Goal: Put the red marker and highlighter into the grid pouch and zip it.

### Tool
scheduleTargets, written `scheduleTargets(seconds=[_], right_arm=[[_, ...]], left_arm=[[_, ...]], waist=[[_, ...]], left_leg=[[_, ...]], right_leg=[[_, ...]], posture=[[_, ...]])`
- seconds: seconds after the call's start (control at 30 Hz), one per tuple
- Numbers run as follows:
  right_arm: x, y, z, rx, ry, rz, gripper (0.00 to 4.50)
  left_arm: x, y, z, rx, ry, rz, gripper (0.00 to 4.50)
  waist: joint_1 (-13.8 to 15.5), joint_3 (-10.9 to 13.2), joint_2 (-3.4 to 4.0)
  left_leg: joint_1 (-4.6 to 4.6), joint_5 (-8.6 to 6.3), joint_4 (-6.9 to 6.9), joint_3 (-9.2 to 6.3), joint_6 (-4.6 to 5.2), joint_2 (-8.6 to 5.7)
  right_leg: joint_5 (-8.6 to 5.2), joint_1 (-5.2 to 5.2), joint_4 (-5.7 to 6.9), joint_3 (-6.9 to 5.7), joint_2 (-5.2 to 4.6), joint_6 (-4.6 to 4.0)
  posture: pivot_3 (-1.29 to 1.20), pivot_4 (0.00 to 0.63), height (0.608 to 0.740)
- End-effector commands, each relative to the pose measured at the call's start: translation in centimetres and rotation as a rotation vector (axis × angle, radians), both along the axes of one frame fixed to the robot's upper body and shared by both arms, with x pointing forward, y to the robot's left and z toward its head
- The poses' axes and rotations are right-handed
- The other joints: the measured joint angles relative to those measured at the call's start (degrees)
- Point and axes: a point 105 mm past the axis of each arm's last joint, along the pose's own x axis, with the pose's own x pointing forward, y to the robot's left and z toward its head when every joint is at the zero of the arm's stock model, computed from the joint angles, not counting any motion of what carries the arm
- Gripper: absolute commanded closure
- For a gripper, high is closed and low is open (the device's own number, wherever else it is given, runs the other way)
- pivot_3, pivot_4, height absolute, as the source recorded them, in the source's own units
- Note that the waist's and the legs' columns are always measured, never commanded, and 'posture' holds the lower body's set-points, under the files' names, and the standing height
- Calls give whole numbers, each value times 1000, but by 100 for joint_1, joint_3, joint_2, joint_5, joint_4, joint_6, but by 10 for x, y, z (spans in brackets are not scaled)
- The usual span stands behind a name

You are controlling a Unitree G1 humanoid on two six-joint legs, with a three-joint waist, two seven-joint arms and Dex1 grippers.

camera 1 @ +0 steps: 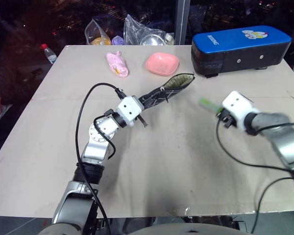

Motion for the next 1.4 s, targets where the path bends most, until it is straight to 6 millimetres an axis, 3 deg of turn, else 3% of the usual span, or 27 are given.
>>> scheduleTargets(seconds=[0.03,0.27,0.53,0.9,1.13,1.23,1.27,1.37,1.4], right_arm=[[-2,7,51,-160,-203,207,3660],[0,17,73,-362,-309,366,3660],[2,29,54,-526,-279,512,3660],[2,69,48,-645,-347,781,3660],[0,80,36,-574,-344,867,3660],[2,70,33,-491,-291,810,2346],[3,66,37,-448,-292,776,2149],[-1,54,61,-206,-264,644,889],[-4,51,67,-127,-243,616,889]], left_arm=[[-8,-10,10,0,-44,-57,4500],[-10,-23,4,30,-41,-116,4500],[-12,-31,-1,18,-35,-151,4500],[-27,-54,-8,118,-71,-319,4500],[-28,-63,-5,88,-79,-345,4500],[-25,-63,-8,47,-48,-323,4500],[-24,-63,-9,37,-38,-316,4500],[-22,-64,-12,16,-16,-293,4500],[-22,-65,-13,13,-13,-290,4500]], waist=[[-35,1,0],[-61,1,-2],[-42,1,-2],[-36,1,-2],[-25,2,-2],[-18,1,-2],[-7,1,-2],[54,2,-2],[59,2,-2]], left_leg=[[2,0,-5,1,0,2],[-1,0,-6,4,0,11],[-2,0,-5,6,0,9],[0,1,-5,5,-1,8],[-1,1,-5,4,-2,4],[0,1,-5,4,-2,4],[0,1,-4,3,-1,4],[-1,1,-3,5,-1,3],[-1,1,-3,5,-1,4]], right_leg=[[0,-1,-1,1,1,0],[0,0,-6,2,2,0],[0,-1,-7,4,-2,0],[1,-1,-7,4,-1,0],[1,-1,-7,5,-1,0],[1,-1,-6,4,-1,0],[1,0,-6,4,-1,0],[1,0,-6,6,-2,0],[1,0,-5,7,-2,0]], posture=[[0,150,726],[0,150,726],[0,150,726],[0,150,726],[0,150,726],[0,150,726],[0,150,726],[0,150,726],[0,150,726]])
